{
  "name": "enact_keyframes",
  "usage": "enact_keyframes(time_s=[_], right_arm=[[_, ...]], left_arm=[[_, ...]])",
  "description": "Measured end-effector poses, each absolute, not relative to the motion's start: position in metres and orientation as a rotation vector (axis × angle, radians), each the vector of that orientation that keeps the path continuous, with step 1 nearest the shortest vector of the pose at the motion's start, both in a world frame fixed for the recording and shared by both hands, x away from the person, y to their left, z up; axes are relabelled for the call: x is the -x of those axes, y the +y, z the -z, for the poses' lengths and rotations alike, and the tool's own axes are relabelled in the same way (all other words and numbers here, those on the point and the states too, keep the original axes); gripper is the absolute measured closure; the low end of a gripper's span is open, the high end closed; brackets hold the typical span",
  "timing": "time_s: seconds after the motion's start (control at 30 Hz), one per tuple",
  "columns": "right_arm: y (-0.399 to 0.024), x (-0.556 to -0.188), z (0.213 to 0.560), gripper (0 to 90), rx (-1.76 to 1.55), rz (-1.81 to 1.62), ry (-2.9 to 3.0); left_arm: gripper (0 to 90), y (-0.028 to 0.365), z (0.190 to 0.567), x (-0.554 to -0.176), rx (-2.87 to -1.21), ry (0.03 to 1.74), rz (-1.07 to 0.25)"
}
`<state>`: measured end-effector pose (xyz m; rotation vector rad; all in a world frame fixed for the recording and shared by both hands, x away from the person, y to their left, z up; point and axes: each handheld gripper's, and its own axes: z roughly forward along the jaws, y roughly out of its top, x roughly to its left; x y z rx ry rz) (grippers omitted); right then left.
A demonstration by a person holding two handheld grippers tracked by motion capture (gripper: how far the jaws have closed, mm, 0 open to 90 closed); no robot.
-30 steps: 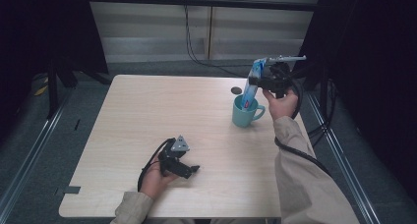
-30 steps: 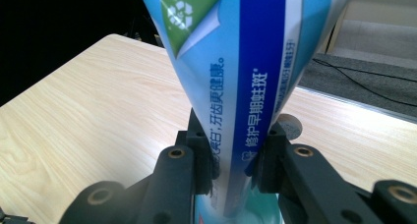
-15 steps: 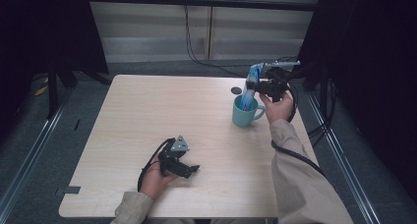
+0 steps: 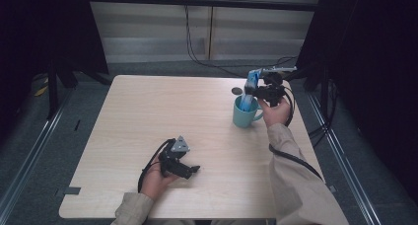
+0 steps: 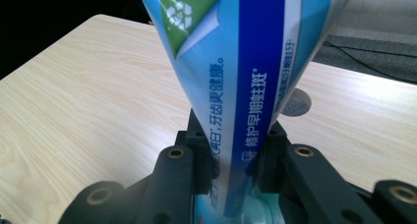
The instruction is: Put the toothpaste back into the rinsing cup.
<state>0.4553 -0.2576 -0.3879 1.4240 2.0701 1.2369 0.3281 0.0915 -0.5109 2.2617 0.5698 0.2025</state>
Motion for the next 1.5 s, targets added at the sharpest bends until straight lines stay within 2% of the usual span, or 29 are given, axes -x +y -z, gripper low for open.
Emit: enact_keyframes(time_s=[0.43,1.5], right_arm=[[-0.259,-0.455,0.401,73.7,-1.457,-1.223,2.077],[-0.269,-0.455,0.404,71.1,-1.514,-1.217,2.048]], left_arm=[[12.6,0.091,0.511,-0.328,-2.256,0.574,-0.204],[13.0,0.091,0.511,-0.328,-2.257,0.575,-0.204]])
